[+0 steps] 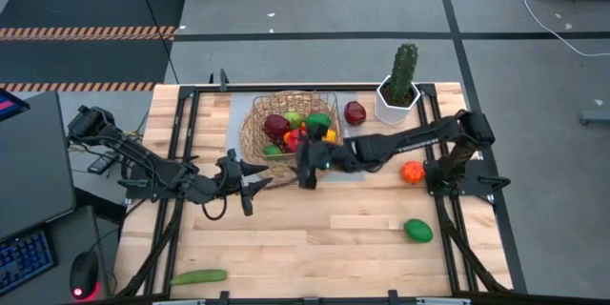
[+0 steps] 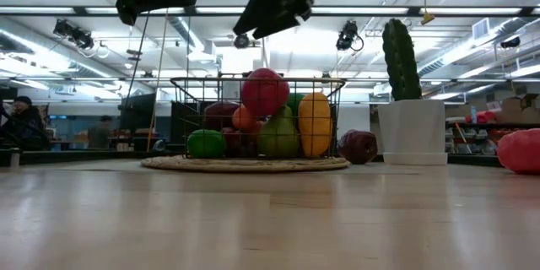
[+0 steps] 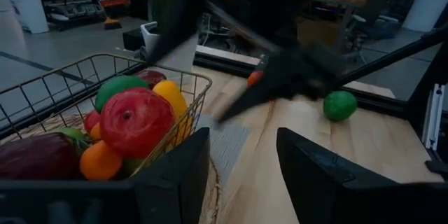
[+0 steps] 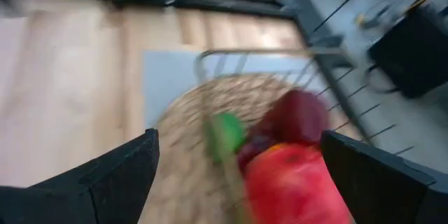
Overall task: Build produce basket
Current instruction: Put the green cucumber into the gold wire basket
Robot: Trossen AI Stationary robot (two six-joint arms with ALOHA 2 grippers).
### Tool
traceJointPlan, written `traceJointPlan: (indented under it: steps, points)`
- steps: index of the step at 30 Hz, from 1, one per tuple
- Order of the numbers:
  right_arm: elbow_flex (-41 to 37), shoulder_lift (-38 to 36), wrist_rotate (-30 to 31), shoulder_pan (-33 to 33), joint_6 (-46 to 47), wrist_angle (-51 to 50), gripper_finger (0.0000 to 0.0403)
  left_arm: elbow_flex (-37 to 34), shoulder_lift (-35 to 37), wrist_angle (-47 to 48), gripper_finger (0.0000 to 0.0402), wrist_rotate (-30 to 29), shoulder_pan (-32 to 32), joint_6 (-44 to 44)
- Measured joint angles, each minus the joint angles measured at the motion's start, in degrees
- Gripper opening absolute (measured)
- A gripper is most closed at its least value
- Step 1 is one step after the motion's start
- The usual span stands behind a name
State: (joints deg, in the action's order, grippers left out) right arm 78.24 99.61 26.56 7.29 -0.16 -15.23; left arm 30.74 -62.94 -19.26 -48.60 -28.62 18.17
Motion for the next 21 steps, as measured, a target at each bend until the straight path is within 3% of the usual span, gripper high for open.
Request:
traceJointPlan:
  steps: [8,13,21]
  points:
    - [-4.6,0.6,-3.1,10.0,14.7,-2.2,0.0397,0.0,0.0,1.9,0.0174,2.4,0.0,1.5]
    - [-10.2,0.7,4.1,15.8,18.4,3.1,0.0397,0.0,-0.1,2.1,0.0174,8.8,0.0,2.2]
    - [-17.3,0.7,12.8,24.4,22.9,13.6,0.0387,0.0,-0.1,2.1,0.0174,12.5,0.0,3.7]
